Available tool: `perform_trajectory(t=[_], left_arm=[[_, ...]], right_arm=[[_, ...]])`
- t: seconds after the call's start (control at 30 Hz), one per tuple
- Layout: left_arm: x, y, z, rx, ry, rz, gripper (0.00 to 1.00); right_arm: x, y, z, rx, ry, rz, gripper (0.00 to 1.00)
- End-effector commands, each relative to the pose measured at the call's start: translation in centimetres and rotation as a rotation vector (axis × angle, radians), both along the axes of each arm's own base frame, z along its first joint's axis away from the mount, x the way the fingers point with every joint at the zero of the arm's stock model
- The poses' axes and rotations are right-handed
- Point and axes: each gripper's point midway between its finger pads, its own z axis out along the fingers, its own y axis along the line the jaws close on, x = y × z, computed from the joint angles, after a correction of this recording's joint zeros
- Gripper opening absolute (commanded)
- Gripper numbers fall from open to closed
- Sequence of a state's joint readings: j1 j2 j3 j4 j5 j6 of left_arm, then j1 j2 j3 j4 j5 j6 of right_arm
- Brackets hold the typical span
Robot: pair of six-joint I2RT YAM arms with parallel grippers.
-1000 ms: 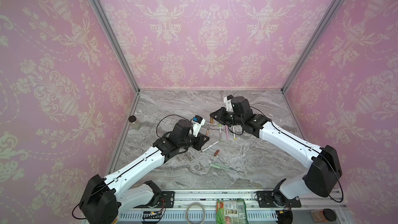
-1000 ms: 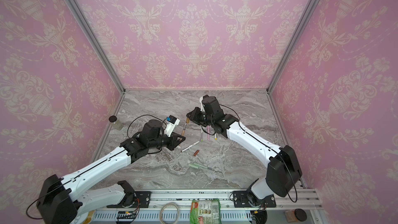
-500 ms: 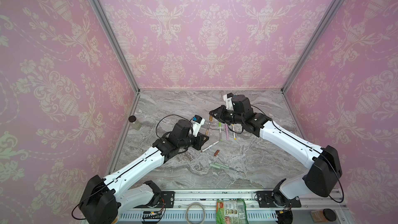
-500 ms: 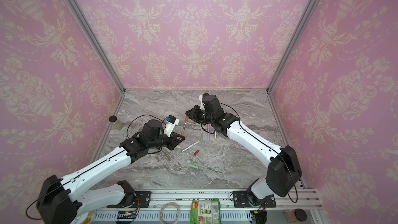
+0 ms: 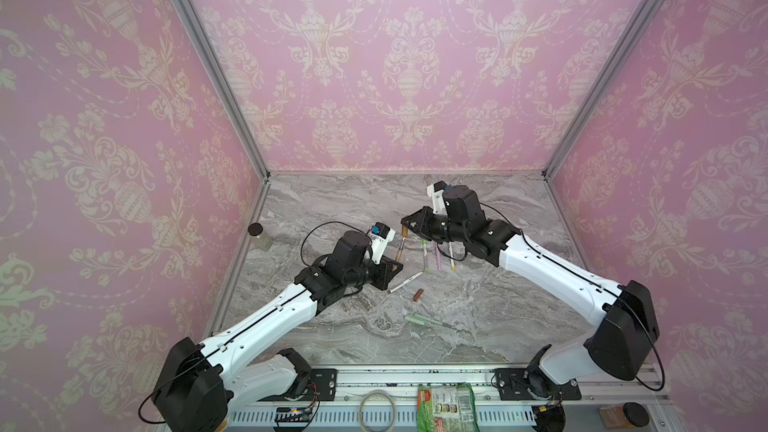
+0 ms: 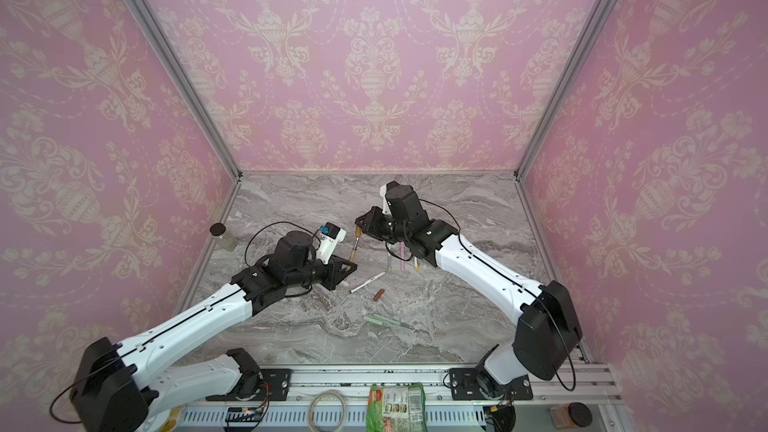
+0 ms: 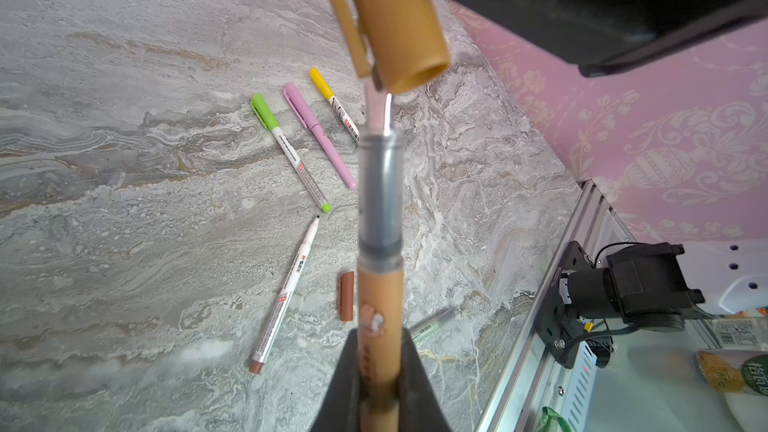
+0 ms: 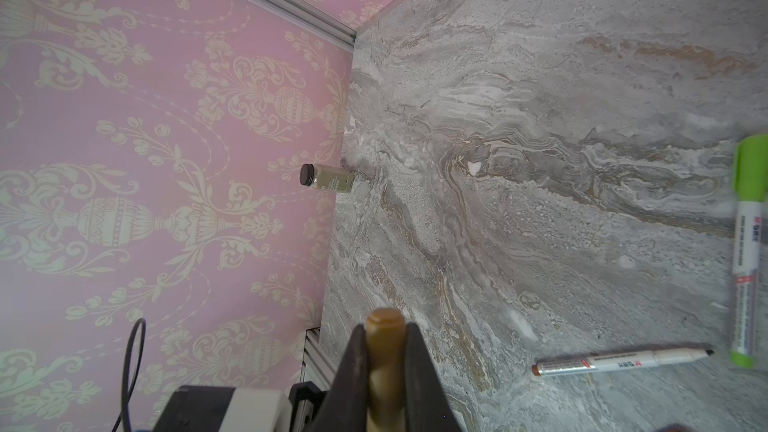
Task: Insert the pens into the pen caps
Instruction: 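Align the brown cap over the fountain pen nib with the right gripper, then lower the brown cap down onto the pen nib with the right gripper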
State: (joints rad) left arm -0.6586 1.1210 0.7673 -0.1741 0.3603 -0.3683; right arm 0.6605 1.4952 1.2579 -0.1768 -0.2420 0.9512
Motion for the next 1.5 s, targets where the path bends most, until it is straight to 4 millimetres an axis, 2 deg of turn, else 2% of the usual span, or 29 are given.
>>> perform_trajectory(t=[0.0, 0.37, 0.63, 0.77, 1.03, 1.3, 1.47], left_arm=[[-0.1, -0.1, 0.4, -0.015, -0.008, 0.006, 0.00], [-0.1, -0.2, 0.5, -0.015, -0.008, 0.004, 0.00], [-0.1, -0.2, 0.3, -0.015, -0.001, 0.002, 0.00], [-0.2, -0.1, 0.5, -0.015, -0.004, 0.004, 0.00], [-0.1, 0.0, 0.2, -0.011, -0.003, 0.010, 0.00], [0.0, 0.1, 0.1, -0.009, -0.004, 0.021, 0.00], [0.1, 0.1, 0.1, -0.013, -0.005, 0.031, 0.00]], right_arm=[[-0.3, -0.3, -0.1, -0.051, -0.028, 0.002, 0.00], [0.0, -0.5, -0.7, -0.084, -0.075, -0.011, 0.00], [1.3, -0.1, 1.1, -0.069, -0.118, -0.031, 0.00], [1.6, 0.1, 0.7, -0.085, -0.117, -0.025, 0.00], [1.0, 0.0, -0.3, -0.090, -0.096, -0.015, 0.00], [0.2, -0.3, 0.2, -0.075, -0.100, -0.004, 0.00], [-0.2, -0.2, -0.4, -0.078, -0.090, 0.007, 0.00]])
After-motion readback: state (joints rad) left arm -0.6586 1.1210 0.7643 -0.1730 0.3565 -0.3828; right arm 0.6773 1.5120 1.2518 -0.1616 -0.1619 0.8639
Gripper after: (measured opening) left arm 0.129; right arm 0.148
